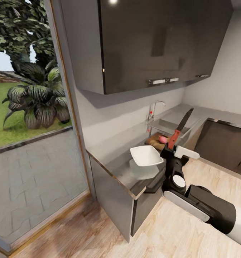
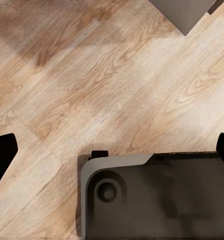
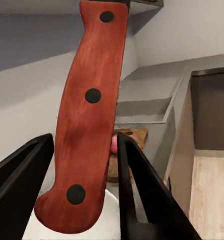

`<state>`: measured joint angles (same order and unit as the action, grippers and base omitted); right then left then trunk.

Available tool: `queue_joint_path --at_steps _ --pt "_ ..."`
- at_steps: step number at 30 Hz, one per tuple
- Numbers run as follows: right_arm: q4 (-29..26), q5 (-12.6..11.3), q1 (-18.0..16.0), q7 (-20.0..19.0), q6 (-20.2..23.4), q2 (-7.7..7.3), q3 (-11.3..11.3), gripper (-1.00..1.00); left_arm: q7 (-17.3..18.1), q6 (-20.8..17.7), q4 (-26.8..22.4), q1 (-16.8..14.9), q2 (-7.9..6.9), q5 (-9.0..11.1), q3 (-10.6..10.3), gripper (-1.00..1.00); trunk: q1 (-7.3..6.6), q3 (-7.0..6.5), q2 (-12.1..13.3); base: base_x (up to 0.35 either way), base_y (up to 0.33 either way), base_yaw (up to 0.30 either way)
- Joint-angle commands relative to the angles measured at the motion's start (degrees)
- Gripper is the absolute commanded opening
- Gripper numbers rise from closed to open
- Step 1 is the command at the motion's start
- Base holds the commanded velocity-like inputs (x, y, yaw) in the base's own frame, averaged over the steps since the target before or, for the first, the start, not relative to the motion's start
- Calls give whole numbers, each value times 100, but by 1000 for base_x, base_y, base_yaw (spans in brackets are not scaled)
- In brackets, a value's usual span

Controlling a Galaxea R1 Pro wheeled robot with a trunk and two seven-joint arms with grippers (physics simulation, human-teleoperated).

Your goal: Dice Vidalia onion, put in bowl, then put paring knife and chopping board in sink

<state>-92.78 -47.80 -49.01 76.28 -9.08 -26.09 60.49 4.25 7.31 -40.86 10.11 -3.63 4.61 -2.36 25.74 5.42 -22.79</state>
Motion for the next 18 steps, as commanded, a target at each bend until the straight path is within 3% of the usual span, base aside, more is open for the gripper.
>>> queue_joint_path --at_steps 1,2,3,5,10,18 --pt "1 -202 -12 -178 -64 -76 19 -100 7 7 37 0 -6 49 -19 100 4 11 -13 6 0 0" --pt "15 -344 -12 -415 -65 -143 21 -100 6 7 87 0 -6 49 -19 100 4 11 -13 4 0 0" --pt "35 -563 -12 -1028 -56 -279 19 -100 6 7 274 0 -6 49 -19 100 4 11 -13 1 0 0" --pt "39 -631 -12 -1299 -42 -342 17 -100 6 7 429 -4 -2 49 -19 100 4 11 -13 0 0 0" --pt "6 -664 -12 -1493 -37 -383 25 -100 -2 7 559 -8 11 49 -19 100 4 11 -13 0 -125 0" --pt "-10 -657 -12 -1536 -33 -385 46 -100 -3 7 579 -9 36 49 -19 100 4 11 -13 0 -269 0"
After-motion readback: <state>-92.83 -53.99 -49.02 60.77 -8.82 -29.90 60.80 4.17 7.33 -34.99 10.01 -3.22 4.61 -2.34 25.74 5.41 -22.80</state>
